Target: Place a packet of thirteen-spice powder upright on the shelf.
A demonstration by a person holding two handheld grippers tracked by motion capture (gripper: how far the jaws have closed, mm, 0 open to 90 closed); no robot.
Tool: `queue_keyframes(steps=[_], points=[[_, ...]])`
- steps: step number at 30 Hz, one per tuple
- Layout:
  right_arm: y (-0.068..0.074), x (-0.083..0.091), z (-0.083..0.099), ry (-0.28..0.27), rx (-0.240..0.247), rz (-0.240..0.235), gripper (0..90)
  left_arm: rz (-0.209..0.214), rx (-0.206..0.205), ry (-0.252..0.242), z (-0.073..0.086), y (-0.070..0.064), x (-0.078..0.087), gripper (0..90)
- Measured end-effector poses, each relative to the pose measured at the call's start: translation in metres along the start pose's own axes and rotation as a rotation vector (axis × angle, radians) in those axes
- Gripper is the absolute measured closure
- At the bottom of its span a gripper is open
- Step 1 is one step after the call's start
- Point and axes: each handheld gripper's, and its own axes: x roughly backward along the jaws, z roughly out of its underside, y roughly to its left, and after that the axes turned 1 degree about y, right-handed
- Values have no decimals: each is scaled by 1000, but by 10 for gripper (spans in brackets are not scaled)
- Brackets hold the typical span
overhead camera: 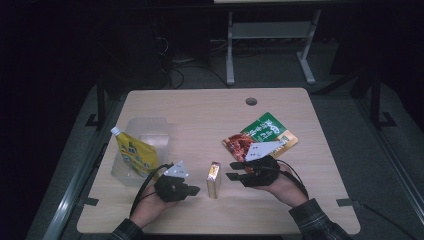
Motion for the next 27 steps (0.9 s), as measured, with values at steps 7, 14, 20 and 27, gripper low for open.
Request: queue_keyframes(steps=[7, 14, 20, 27], points=[[-4, -30, 19, 125, -32, 13, 852, -14, -13, 23, 3, -1, -7, 896], [-10, -48, 25, 179, -45, -10, 897, -16, -50, 26, -8, -3, -25, 897], [-14, -63, 28, 204, -29, -23, 900, -6, -65, 45, -11, -3, -33, 897], [-15, -73, 26, 212, -28, -32, 900, 38, -35, 20, -11, -5, -38, 897]])
